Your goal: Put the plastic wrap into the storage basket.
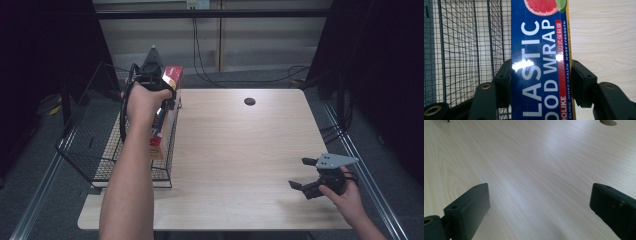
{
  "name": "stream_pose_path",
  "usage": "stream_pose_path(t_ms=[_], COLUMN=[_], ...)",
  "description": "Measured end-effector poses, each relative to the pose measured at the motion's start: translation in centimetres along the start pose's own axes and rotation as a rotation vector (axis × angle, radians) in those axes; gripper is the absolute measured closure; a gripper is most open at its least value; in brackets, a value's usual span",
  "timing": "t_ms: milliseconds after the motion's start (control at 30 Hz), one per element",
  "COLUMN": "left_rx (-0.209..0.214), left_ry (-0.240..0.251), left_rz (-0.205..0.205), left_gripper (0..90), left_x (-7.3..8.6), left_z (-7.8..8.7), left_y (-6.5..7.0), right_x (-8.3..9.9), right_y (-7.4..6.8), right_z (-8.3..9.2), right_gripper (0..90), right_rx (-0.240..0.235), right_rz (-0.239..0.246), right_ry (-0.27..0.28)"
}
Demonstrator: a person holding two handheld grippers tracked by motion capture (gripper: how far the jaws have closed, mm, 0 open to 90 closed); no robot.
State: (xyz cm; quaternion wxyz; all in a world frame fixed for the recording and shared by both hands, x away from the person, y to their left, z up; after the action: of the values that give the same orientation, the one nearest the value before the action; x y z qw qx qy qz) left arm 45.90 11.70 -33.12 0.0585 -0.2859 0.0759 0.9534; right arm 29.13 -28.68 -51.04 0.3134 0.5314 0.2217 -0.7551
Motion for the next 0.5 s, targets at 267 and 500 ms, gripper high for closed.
stream_pose_path(t_ms=[267,500], left_rx=[-0.004,-0.004], left_ry=[0.005,0.003], left_rz=[0.001,0.000], left_gripper=[44.3,44.2], left_x=[-0.14,-0.10], left_z=[0.54,0.92], left_y=[-0.59,-1.03], right_x=[0.01,0.04], right_y=[0.04,0.07], right_z=[-0.03,-0.04], right_gripper=[2.6,2.6], right_rx=[0.003,0.006], right_rz=[0.001,0.000], right_ry=[0.001,0.000])
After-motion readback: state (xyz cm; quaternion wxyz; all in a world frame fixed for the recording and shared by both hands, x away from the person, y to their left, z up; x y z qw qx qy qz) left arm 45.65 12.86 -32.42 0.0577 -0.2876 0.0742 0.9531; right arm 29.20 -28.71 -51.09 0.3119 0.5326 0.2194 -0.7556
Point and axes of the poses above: each handheld gripper's, and its own axes: z roughly backward along the jaws, x roughly out of its underside, y roughly to its right, the point moved 8 cm from there along -z, roughly forward along the jaws, and after that the axes turned 15 degrees about y, right-handed, at the moved point
